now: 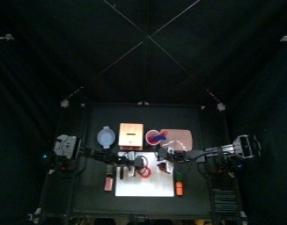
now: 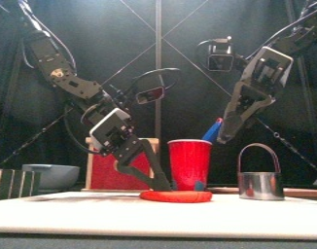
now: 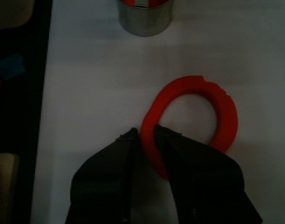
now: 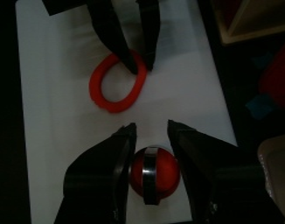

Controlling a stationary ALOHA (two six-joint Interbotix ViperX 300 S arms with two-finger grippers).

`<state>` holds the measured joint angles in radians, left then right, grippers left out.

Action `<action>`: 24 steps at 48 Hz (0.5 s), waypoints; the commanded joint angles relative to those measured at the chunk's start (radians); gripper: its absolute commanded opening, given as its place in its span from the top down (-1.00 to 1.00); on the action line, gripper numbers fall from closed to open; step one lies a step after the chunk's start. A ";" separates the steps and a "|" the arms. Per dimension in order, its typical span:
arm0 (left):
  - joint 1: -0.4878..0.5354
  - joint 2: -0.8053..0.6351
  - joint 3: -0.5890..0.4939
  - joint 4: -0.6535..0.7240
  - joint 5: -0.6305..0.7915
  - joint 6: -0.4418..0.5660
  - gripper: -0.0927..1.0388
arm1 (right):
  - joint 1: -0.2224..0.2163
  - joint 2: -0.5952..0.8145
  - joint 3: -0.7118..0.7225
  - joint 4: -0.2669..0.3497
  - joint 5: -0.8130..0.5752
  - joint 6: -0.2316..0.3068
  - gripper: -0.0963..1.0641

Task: Get the cutter from the drawer then cut the dough then place the extra dough in the bowl
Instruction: Place the extra dough in the bowl

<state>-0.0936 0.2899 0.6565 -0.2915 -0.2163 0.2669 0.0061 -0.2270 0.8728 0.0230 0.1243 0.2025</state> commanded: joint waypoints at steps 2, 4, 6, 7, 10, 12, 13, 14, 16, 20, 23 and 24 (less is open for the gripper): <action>-0.005 -0.012 -0.006 0.000 0.005 -0.002 -0.34 | -0.008 -0.011 -0.009 0.000 -0.006 -0.002 -0.45; -0.005 -0.012 -0.006 0.000 0.006 -0.003 -0.33 | -0.009 -0.011 -0.008 0.002 -0.008 -0.002 -0.45; -0.005 -0.012 -0.006 0.000 0.005 -0.003 -0.33 | -0.009 -0.011 -0.006 0.002 -0.008 -0.002 -0.45; -0.005 -0.012 -0.005 0.000 0.006 -0.002 -0.33 | -0.009 -0.011 -0.008 0.000 -0.008 -0.002 -0.45; -0.005 -0.012 -0.005 0.000 0.006 -0.003 -0.30 | -0.011 -0.011 -0.008 0.000 -0.008 -0.002 -0.45; -0.005 -0.011 -0.005 0.000 0.005 -0.003 -0.28 | -0.011 -0.011 -0.008 0.002 -0.008 -0.002 -0.45; -0.006 -0.011 -0.005 0.000 0.006 -0.003 -0.26 | -0.011 -0.011 -0.008 0.002 -0.008 0.000 -0.45; -0.005 -0.011 -0.005 0.000 0.006 -0.003 -0.25 | -0.009 -0.011 -0.008 0.002 -0.008 0.000 -0.45; -0.005 -0.011 -0.005 0.002 0.005 -0.002 -0.22 | -0.009 -0.011 -0.008 0.002 -0.008 0.000 -0.45; -0.006 -0.011 -0.005 0.000 0.005 -0.002 -0.20 | -0.009 -0.011 -0.006 0.003 -0.008 0.000 -0.45; -0.006 -0.009 -0.003 0.002 0.006 -0.002 -0.19 | -0.011 -0.011 -0.006 0.003 -0.008 0.000 -0.45; -0.006 -0.009 -0.003 0.002 0.006 -0.002 -0.19 | -0.011 -0.011 -0.008 0.002 -0.008 -0.002 -0.45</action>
<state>-0.0951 0.2899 0.6565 -0.2915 -0.2163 0.2654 0.0000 -0.2255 0.8728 0.0230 0.1243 0.2025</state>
